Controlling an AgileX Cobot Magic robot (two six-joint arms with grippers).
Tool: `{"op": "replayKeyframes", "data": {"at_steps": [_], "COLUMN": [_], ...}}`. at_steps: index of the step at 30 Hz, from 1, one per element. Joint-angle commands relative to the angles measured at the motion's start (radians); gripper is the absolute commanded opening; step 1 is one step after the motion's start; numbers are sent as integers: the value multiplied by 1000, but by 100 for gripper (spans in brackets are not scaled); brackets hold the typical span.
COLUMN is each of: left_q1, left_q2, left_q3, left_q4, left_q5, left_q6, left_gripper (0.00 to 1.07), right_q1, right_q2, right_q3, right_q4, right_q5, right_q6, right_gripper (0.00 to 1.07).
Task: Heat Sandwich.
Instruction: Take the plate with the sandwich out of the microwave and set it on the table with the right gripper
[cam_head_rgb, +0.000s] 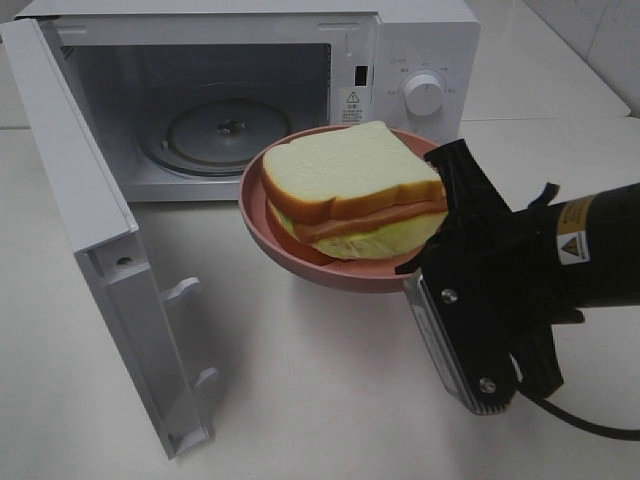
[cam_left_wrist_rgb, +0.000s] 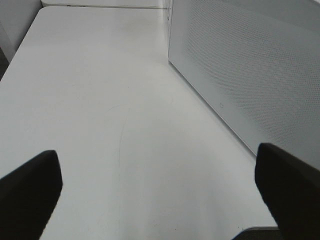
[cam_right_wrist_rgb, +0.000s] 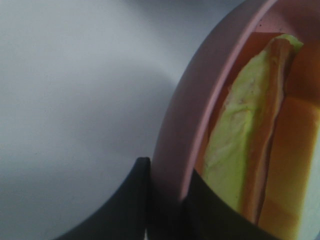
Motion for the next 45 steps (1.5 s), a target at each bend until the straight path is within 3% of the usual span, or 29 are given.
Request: {"op": "replayKeyframes", "data": {"at_steps": [1, 24, 34, 45], "left_q1": [3, 3, 3, 3], "left_q2": [-7, -7, -7, -7], "left_q3": [0, 0, 0, 0], "left_q4": [2, 2, 2, 2], "left_q5": [-9, -9, -9, -9], "left_q6": [0, 0, 0, 0], "left_gripper": [100, 100, 100, 100], "right_q1": [0, 0, 0, 0], "right_q2": [-74, -470, -529, -529], "right_q3": [26, 177, 186, 186], "right_q4": [4, 2, -12, -263], "right_q5": [10, 265, 337, 359], "right_q6": [14, 63, 123, 432], "right_gripper": [0, 1, 1, 1]}}
